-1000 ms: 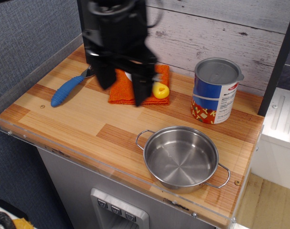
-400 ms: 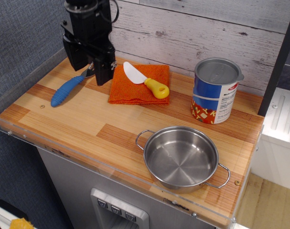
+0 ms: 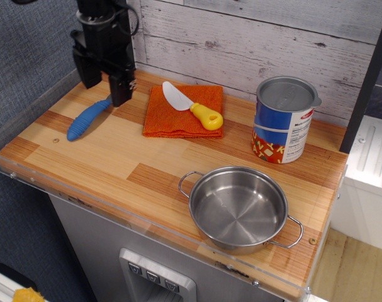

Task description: Move the blue fork between the towel and the pot

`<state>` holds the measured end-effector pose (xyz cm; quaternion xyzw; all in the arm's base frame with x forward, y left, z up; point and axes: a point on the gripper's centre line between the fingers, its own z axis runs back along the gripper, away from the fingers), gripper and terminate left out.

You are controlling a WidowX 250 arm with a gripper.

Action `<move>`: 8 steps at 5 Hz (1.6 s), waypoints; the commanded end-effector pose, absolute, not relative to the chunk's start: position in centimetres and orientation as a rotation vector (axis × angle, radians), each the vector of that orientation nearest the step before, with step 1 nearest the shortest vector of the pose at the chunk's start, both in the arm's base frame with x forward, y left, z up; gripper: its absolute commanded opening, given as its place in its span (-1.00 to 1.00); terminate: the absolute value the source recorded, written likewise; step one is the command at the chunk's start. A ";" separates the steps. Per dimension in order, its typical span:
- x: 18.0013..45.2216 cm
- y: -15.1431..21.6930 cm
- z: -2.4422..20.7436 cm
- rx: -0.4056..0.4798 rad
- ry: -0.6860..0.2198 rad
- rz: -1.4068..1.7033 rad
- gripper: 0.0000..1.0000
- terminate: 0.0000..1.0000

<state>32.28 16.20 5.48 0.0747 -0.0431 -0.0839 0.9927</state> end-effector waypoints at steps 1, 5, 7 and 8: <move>32.4 19.3 4.8 0.146 -0.097 -0.145 1.00 -1.00; 32.4 19.7 2.4 0.103 -0.045 -0.182 -1.00 -1.00; 31.4 19.9 4.6 0.106 -0.036 -0.218 -1.00 -1.00; 30.5 20.0 6.0 0.114 -0.032 -0.280 -1.00 -1.00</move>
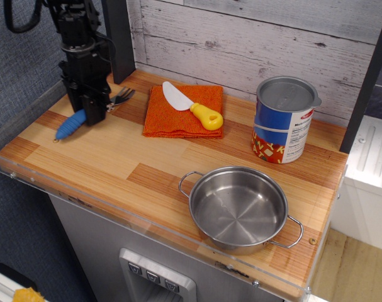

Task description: Move the blue fork between the towel and the pot

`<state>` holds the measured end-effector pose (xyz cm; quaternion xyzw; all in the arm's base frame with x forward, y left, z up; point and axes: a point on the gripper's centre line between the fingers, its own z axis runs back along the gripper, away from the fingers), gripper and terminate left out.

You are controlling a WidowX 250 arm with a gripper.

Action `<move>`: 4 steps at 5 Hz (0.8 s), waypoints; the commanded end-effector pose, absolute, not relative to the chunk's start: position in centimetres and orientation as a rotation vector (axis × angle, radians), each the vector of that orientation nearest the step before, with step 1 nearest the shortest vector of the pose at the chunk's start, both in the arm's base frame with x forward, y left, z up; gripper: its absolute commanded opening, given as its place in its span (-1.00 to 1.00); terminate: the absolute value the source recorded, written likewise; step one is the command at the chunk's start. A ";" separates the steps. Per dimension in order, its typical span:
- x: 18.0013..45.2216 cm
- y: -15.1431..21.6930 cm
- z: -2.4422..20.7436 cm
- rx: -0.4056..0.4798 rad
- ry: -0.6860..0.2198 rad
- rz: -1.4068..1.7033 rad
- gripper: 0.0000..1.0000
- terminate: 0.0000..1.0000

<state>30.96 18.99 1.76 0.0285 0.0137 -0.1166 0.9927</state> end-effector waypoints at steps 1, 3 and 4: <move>29.7 19.5 7.4 0.144 0.001 -0.472 -1.00 -1.00; 27.9 15.8 7.6 0.175 0.037 -0.909 -1.00 -1.00; 27.7 13.3 7.3 0.166 0.026 -0.915 -1.00 -1.00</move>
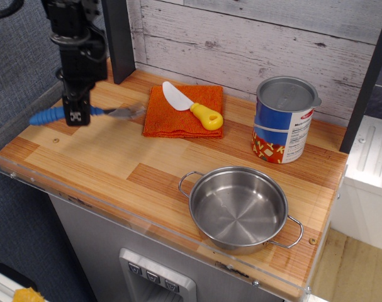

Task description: Move the blue fork between the towel and the pot

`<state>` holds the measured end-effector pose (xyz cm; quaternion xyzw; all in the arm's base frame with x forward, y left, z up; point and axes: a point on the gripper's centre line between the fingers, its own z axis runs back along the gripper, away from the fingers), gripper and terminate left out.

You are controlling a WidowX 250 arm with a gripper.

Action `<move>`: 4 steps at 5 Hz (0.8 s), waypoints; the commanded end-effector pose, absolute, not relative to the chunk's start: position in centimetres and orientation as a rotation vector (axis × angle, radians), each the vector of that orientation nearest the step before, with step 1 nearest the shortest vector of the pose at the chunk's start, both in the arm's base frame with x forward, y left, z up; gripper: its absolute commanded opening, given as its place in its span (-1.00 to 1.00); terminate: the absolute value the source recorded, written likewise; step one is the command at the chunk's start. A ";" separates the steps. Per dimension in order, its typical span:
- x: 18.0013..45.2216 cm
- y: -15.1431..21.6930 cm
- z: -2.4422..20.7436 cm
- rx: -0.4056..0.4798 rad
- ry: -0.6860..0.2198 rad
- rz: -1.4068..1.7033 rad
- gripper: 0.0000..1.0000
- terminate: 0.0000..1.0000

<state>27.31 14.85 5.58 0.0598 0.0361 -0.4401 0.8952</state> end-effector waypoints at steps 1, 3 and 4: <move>27.7 10.7 6.8 0.146 0.027 -0.959 -1.00 -1.00; 28.3 6.7 5.4 0.141 0.005 -1.009 -1.00 -1.00; 29.1 5.5 4.3 0.141 0.004 -1.009 -1.00 -1.00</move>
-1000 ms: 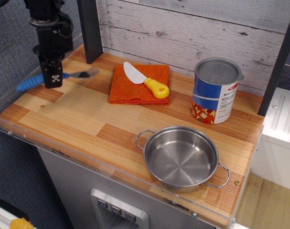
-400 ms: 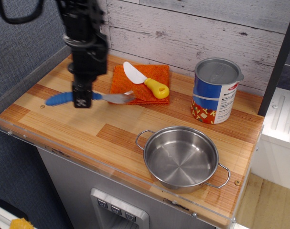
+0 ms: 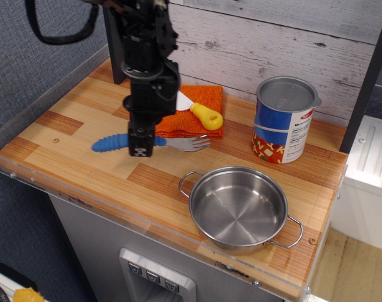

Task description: Move the blue fork between the towel and the pot

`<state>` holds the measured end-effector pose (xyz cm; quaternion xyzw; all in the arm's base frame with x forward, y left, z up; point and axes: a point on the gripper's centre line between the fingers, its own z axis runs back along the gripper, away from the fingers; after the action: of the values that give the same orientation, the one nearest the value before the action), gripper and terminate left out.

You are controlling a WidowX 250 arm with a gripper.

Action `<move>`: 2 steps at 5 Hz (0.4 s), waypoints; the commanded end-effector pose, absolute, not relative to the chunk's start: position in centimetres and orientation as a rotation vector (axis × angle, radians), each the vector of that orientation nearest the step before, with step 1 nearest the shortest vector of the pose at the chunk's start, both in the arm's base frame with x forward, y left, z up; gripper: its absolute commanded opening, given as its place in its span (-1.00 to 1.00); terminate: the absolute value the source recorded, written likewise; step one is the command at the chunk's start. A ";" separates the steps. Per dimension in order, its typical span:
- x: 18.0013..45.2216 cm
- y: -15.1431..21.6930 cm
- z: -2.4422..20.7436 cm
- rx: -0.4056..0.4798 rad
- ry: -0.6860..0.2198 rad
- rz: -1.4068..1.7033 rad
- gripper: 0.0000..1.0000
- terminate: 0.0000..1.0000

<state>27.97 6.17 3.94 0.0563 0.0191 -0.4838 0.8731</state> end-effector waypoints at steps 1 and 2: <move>29.5 5.7 3.6 0.137 0.009 -0.994 -1.00 -1.00; 29.5 5.8 2.9 0.125 0.012 -0.992 -1.00 -1.00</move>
<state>28.65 5.11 1.48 0.0470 0.0239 -0.4805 0.8754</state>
